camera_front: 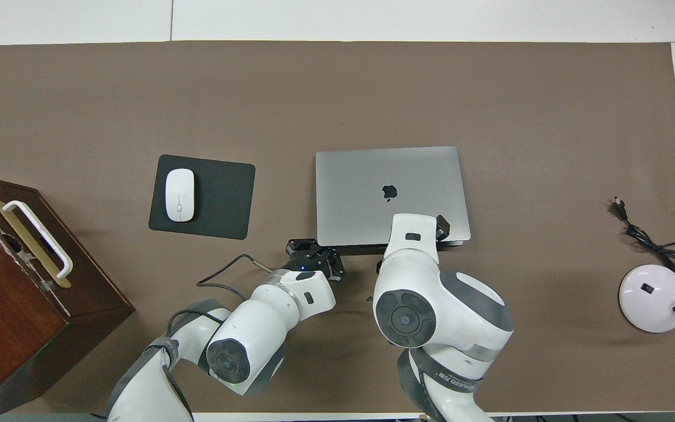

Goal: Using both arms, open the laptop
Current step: 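Lift the laptop lid upward with the right gripper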

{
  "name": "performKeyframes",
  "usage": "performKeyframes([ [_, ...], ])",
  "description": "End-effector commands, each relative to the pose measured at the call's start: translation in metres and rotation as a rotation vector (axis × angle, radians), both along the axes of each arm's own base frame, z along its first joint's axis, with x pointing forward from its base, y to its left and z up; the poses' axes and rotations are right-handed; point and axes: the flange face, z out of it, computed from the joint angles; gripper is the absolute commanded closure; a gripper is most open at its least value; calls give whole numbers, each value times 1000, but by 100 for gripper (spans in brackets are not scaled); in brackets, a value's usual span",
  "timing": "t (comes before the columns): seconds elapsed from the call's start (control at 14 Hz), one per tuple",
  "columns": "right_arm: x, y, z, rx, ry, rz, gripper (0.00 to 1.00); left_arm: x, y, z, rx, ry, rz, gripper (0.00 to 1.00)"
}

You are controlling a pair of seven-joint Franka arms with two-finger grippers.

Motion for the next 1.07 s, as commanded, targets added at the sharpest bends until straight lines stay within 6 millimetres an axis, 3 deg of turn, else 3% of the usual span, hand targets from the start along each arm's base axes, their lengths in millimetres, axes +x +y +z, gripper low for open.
performKeyframes([
  [0.0,11,-1,-2,24,-24,7,0,8,3,-9,7,-9,10,100],
  [0.79,13,-2,-1,25,-28,5,0,13,9,-20,28,-1,11,100],
  [1.0,23,-2,5,22,-45,16,0,13,9,-20,27,-3,11,100],
])
